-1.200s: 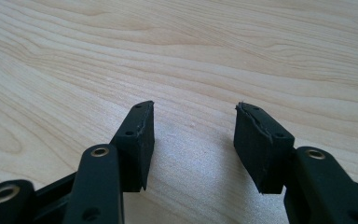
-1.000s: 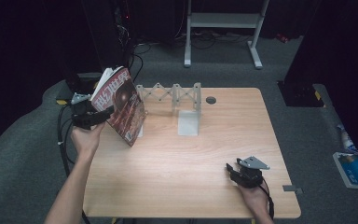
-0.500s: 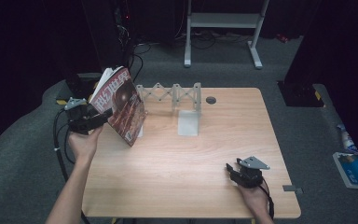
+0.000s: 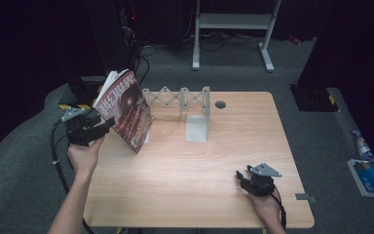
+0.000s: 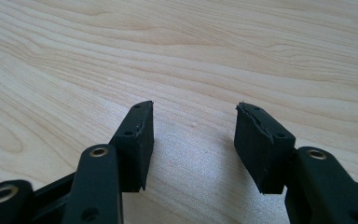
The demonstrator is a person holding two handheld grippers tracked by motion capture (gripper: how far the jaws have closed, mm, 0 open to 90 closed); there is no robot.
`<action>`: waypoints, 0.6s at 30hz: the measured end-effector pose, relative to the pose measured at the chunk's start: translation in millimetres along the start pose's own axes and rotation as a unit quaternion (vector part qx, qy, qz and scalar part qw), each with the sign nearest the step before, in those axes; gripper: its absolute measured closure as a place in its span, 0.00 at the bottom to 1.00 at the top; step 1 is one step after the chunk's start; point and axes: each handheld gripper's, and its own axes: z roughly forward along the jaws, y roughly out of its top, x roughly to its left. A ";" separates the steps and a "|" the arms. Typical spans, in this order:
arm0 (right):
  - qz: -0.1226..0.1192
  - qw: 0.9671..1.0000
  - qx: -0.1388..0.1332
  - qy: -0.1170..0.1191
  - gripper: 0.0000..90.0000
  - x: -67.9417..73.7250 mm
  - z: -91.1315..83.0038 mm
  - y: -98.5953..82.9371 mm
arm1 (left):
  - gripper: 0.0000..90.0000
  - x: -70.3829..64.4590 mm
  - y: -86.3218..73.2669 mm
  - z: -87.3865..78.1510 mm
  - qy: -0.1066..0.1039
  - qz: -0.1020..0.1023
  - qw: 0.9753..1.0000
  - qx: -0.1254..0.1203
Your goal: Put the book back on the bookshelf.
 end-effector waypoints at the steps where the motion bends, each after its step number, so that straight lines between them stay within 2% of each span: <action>1: 0.001 1.000 0.000 0.000 0.53 0.1 0.0 -0.1 | 0.43 0.0 -0.5 -0.7 -0.001 -0.002 1.000 0.000; 5: 0.001 1.000 0.000 0.000 0.53 0.1 0.0 0.0 | 0.43 -0.1 -2.7 -3.8 -0.001 -0.005 1.000 -0.006; 10: 0.002 1.000 0.000 0.000 0.53 0.1 0.0 0.0 | 0.43 -2.3 -7.7 -7.4 -0.005 0.000 1.000 -0.008; 18: 0.001 1.000 0.000 0.000 0.53 0.1 0.0 0.0 | 0.43 -8.0 -12.6 -15.0 -0.017 0.000 1.000 -0.018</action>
